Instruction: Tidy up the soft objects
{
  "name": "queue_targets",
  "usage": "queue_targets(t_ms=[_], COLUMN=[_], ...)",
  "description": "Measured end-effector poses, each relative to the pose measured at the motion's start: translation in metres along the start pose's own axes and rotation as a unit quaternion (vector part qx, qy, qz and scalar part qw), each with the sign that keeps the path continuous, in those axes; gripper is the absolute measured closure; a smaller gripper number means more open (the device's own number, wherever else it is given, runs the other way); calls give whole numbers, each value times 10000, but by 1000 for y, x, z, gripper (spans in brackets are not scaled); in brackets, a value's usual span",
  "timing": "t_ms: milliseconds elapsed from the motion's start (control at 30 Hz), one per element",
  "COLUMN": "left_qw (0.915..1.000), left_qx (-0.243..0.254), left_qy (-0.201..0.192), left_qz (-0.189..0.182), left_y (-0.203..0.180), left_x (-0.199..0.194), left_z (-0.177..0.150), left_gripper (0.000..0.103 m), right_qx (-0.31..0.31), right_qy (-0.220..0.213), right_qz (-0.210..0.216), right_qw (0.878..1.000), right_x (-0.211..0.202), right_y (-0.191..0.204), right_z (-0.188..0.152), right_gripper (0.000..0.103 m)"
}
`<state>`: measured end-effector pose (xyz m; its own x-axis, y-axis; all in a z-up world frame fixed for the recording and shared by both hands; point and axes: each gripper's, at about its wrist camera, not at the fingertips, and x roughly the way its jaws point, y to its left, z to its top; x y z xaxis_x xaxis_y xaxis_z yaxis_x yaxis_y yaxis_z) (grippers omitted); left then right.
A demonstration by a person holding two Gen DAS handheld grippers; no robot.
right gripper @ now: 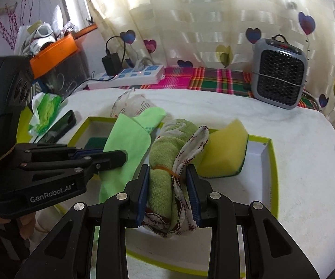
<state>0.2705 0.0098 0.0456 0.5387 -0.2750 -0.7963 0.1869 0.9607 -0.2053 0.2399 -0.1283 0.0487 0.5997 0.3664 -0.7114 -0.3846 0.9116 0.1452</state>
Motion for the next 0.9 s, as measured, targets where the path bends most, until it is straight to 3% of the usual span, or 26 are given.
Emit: queue_targets(t_ms=[67,667,900], left_qw=[9999,9998,9998], left_qx=[55,61,115], left_qy=[-21,51,44], left_qz=[135,197,172], left_y=[2,3,0], left_x=[0,7,6], left_z=[0,0,0], left_gripper=[94,91,79], right_qx=[-60,0,17], right_qy=[30,67,44], right_qz=[2,-242,-235], right_qw=[10000,9997,9997], right_x=[3,11,10], right_y=[2,-3,-2], right_z=[0,-1,-2], right_gripper=[71,70,66])
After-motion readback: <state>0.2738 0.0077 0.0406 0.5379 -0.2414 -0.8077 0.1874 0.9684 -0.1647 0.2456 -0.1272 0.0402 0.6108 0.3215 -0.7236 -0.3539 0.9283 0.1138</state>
